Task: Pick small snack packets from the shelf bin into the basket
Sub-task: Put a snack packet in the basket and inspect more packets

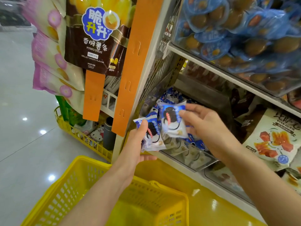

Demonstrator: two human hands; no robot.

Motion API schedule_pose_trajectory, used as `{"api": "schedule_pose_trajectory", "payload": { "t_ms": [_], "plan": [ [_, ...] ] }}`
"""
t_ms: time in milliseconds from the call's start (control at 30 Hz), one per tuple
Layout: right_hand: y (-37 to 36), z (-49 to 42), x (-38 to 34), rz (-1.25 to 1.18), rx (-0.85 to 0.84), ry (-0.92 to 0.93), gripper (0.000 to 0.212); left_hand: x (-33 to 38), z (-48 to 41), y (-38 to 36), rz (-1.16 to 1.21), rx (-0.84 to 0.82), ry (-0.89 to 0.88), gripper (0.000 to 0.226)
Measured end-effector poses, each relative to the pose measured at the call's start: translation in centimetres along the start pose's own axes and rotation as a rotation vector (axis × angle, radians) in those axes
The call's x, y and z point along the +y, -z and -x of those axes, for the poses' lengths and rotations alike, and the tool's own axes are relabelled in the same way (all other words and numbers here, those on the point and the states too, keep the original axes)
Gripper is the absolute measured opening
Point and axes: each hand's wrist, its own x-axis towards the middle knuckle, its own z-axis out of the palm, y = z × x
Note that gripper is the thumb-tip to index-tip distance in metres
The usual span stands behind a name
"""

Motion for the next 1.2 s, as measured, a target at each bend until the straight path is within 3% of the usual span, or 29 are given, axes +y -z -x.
{"api": "schedule_pose_trajectory", "payload": {
  "t_ms": [100, 200, 333, 400, 533, 700, 867, 1000, 1100, 1200],
  "plan": [
    [-1.7, 1.9, 0.8, 0.040, -0.140, -0.065, 0.015, -0.2, 0.8, -0.2, 0.058, -0.192, -0.019, 0.064],
    [-2.5, 2.9, 1.5, 0.149, -0.158, 0.028, 0.015, -0.3, 1.2, -0.5, 0.087, -0.210, -0.024, 0.063],
    [-1.8, 2.6, 1.5, 0.465, 0.027, 0.207, 0.016, 0.0, 1.3, -0.3, 0.082, -0.193, -0.072, 0.058],
    [-1.4, 1.9, 1.5, 0.478, 0.066, 0.117, 0.023, 0.2, 1.4, -0.2, 0.073, -0.203, -0.063, 0.058],
    [-1.3, 1.2, 0.9, 0.166, -0.205, -0.284, 0.023, 0.2, 1.4, 0.1, 0.027, -0.326, 0.002, 0.054],
    [-0.4, 0.6, 1.3, 0.197, -0.312, -0.311, 0.023, 0.1, 1.2, 0.5, -0.045, -0.338, 0.035, 0.050],
    [0.2, -1.0, 1.6, 0.111, -0.188, -0.284, 0.022, 0.5, 1.0, 0.2, 0.032, -0.263, 0.015, 0.042],
    [1.5, -3.7, 1.4, 0.081, 0.217, -0.146, 0.012, 0.9, 0.6, 0.8, 0.090, -0.083, -0.017, 0.028],
    [2.3, -6.3, 2.2, 0.281, 0.449, 0.023, 0.023, 1.1, 0.5, 0.8, 0.087, -0.041, -0.017, 0.026],
    [2.1, -8.3, 3.6, 0.507, 0.461, -0.024, 0.021, 1.1, 0.5, 0.7, 0.081, -0.033, -0.014, 0.027]
  ]
}}
